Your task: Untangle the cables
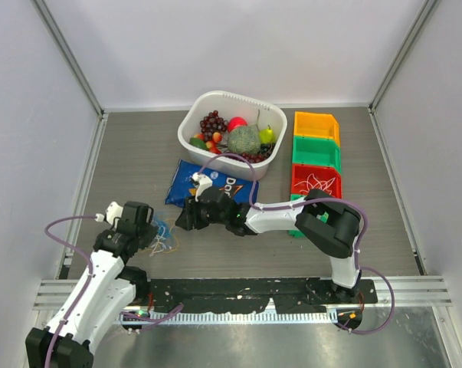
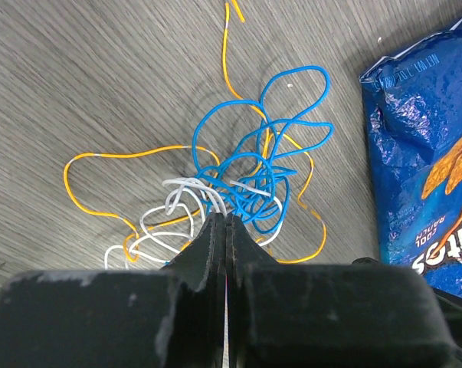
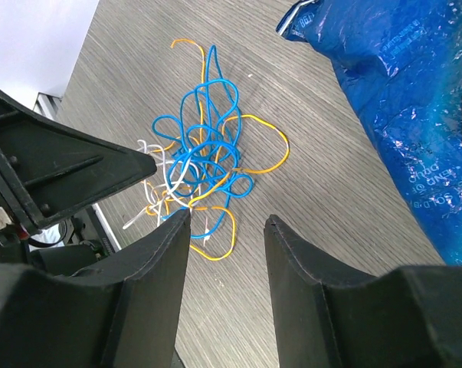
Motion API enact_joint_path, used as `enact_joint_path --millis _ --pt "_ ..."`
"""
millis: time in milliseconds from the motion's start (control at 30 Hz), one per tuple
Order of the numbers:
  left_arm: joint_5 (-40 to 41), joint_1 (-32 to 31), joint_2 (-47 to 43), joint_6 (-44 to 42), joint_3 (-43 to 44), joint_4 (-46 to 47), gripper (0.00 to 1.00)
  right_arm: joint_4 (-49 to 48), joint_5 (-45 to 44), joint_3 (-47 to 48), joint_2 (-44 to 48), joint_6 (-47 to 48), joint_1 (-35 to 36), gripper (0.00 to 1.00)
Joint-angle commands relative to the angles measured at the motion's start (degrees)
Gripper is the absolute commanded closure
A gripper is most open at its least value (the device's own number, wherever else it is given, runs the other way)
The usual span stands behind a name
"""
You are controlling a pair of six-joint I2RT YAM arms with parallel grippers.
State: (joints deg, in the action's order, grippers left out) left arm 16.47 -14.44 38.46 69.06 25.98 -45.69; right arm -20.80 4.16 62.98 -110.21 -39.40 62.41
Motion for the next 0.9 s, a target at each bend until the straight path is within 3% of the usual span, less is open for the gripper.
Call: enact_joint_path --millis 0,300,500,633,767,867 --pt "-0.04 0.37 -1.1 -0.68 0.65 0.87 1.0 -1.35 -1.26 -0.4 3.51 0.46 0.25 0.52" --pt "8.58 0.29 -13.21 -9.36 13.2 -7.22 1.0 -0.65 -1.44 -1.02 4.66 1.78 0.25 0.51" --pt "6.73 0.37 -23.51 -20.79 24.01 -1.69 1.0 0.23 -1.18 -0.58 5.53 2.57 -0.01 0.52" --pt "6.56 0.37 -22.91 -25.1 31.75 -0.89 1.0 1.37 -1.0 0.21 6.85 4.58 -0.19 0.52" --pt "1.21 0.29 -19.74 -28.45 36.68 1.74 1.0 3.04 1.37 3.28 7.82 7.4 -0.19 0.51" --pt "-2.83 0.29 -18.16 -29.15 37.83 3.5 1.0 0.59 8.81 5.13 8.43 9.77 -0.1 0.51"
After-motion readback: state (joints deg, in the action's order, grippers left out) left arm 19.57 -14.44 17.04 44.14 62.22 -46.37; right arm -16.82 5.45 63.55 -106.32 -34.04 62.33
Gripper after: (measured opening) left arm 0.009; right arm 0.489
